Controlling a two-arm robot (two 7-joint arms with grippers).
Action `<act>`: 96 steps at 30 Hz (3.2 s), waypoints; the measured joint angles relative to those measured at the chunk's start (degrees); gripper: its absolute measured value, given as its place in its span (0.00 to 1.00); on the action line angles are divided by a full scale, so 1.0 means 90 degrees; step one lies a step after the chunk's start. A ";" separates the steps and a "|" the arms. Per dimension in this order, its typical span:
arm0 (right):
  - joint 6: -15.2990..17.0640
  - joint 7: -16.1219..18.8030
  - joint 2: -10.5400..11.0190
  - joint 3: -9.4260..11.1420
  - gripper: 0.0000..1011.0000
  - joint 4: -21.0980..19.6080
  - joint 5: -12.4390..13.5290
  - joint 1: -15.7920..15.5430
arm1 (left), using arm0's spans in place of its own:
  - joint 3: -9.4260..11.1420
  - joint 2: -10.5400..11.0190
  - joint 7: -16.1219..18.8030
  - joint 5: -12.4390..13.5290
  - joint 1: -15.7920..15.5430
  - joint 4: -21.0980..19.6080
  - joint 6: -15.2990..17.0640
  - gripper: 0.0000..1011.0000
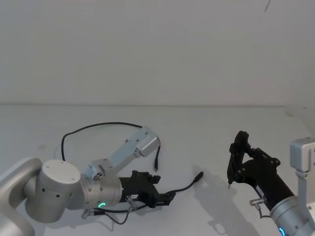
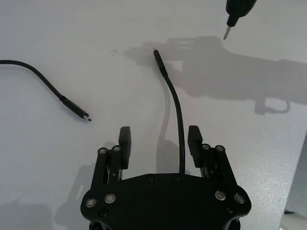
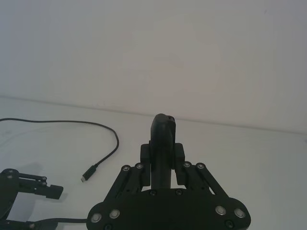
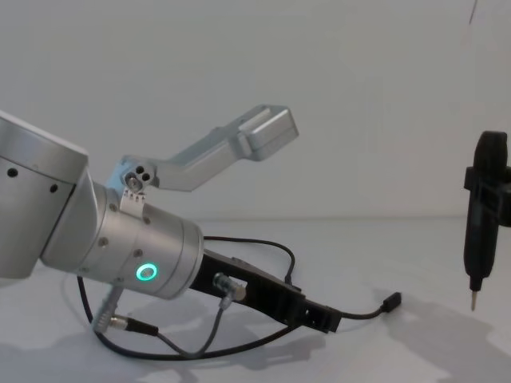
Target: Pick up the data cable with the one hand.
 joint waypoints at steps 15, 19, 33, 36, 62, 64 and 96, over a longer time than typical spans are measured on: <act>0.0000 0.0000 0.0000 0.0000 0.28 0.0000 0.0000 0.0000 | 0.0017 -0.0046 0.0017 0.0022 -0.0010 0.0051 -0.0010 0.25; 0.0000 0.0000 0.0000 0.0000 0.28 0.0000 0.0000 0.0000 | 0.0020 -0.0051 0.0020 0.0025 -0.0012 0.0058 -0.0011 0.13; 0.0000 0.0000 0.0000 0.0000 0.28 0.0000 0.0000 0.0000 | 0.0024 -0.0060 0.0024 0.0036 -0.0016 0.0069 -0.0011 0.04; 0.0000 0.0000 -0.0002 0.0001 0.28 0.0000 0.0000 0.0000 | 0.0024 -0.0060 0.0023 0.0047 -0.0016 0.0069 -0.0020 0.04; 0.0253 0.0187 -0.0105 0.0399 0.28 -0.0393 0.0373 0.0378 | -0.0055 0.0317 -0.0403 0.0368 -0.0141 -0.0517 -0.1069 0.04; 0.0267 0.0208 -0.0107 0.0414 0.28 -0.0407 0.0389 0.0414 | -0.0065 0.0343 -0.0444 0.0369 -0.0152 -0.0551 -0.1116 0.04; 0.0461 0.0700 -0.0392 0.0645 0.28 0.0185 0.0909 0.1286 | -0.0115 0.0517 -0.0718 0.0365 -0.0228 -0.0793 -0.1400 0.04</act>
